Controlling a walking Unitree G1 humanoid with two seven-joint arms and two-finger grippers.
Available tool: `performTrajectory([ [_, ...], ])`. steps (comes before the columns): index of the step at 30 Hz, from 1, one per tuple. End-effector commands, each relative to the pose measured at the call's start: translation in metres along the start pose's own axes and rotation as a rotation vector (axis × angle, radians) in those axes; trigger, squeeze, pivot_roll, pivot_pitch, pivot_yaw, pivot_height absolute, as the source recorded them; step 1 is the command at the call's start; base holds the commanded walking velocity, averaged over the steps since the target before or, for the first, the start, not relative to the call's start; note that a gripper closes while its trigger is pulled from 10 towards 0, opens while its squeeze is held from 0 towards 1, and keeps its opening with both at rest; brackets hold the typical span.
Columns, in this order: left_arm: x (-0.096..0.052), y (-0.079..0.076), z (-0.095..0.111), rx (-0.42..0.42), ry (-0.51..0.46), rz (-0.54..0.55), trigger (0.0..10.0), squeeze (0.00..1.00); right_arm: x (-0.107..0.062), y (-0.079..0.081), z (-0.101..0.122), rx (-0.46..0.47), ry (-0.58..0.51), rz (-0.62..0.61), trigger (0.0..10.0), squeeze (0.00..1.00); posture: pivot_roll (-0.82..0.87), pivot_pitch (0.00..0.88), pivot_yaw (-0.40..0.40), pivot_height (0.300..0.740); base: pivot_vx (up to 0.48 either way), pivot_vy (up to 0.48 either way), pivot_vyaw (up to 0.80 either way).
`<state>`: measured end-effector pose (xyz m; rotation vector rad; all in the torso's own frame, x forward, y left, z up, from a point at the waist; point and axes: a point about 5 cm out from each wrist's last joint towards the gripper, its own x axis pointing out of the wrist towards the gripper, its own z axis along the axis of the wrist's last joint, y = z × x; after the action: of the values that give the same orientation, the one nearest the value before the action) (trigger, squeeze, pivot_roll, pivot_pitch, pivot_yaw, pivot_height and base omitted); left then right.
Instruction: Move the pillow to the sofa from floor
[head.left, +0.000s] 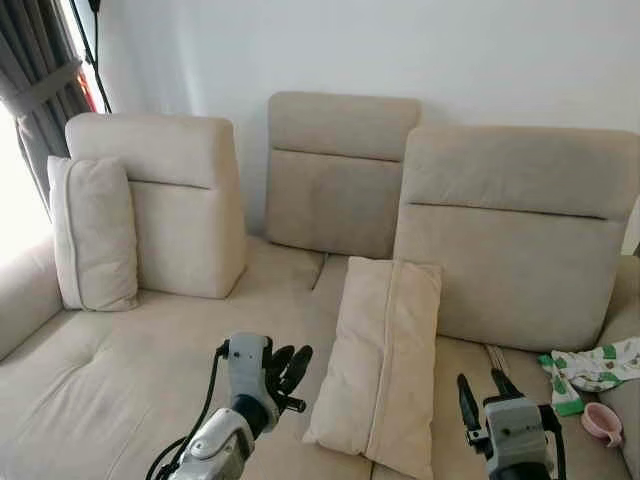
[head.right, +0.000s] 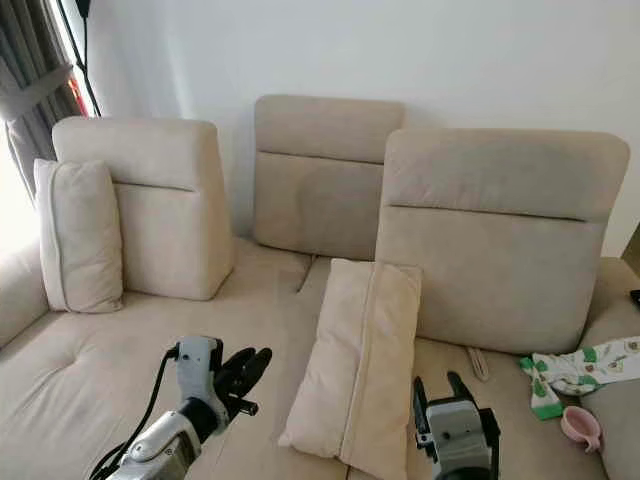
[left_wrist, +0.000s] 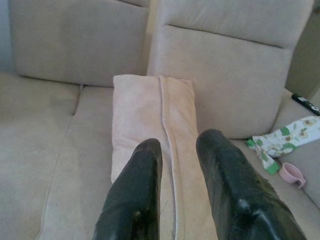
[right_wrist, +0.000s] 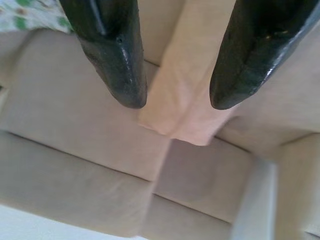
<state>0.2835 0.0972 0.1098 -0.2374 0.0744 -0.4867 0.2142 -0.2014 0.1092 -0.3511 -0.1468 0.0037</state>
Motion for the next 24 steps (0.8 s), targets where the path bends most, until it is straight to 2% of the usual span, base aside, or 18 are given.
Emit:
performTrajectory([
  [1, -0.008, 0.001, -0.004, 0.013, 0.001, -0.011, 10.0, 0.0, -0.006, 0.006, -0.006, 0.046, 0.017, 0.071, 10.0, 0.0, 0.15, 0.0, 0.045, 0.74, 0.0, 0.0, 0.0],
  [9, -0.021, 0.003, -0.012, -0.039, 0.066, 0.006, 10.0, 0.0, -0.013, 0.012, -0.012, 0.115, 0.034, 0.085, 10.0, 0.0, 0.15, 0.0, 0.05, 0.74, 0.0, 0.0, 0.0],
  [15, -0.024, 0.005, -0.016, -0.057, 0.072, 0.049, 10.0, 0.0, -0.014, 0.016, -0.011, 0.111, 0.011, 0.085, 10.0, 0.0, 0.14, 0.0, 0.049, 0.74, 0.0, 0.0, 0.0],
  [18, -0.026, -0.003, -0.021, -0.125, 0.078, 0.04, 10.0, 0.0, -0.016, 0.017, -0.011, 0.108, -0.003, 0.114, 10.0, 0.0, 0.13, 0.0, 0.046, 0.74, 0.0, 0.0, 0.0],
  [24, -0.025, -0.007, -0.022, -0.122, 0.105, 0.002, 10.0, 0.0, -0.017, 0.019, -0.012, 0.124, -0.006, 0.139, 10.0, 0.0, 0.13, 0.0, 0.05, 0.74, 0.0, 0.0, 0.0],
])
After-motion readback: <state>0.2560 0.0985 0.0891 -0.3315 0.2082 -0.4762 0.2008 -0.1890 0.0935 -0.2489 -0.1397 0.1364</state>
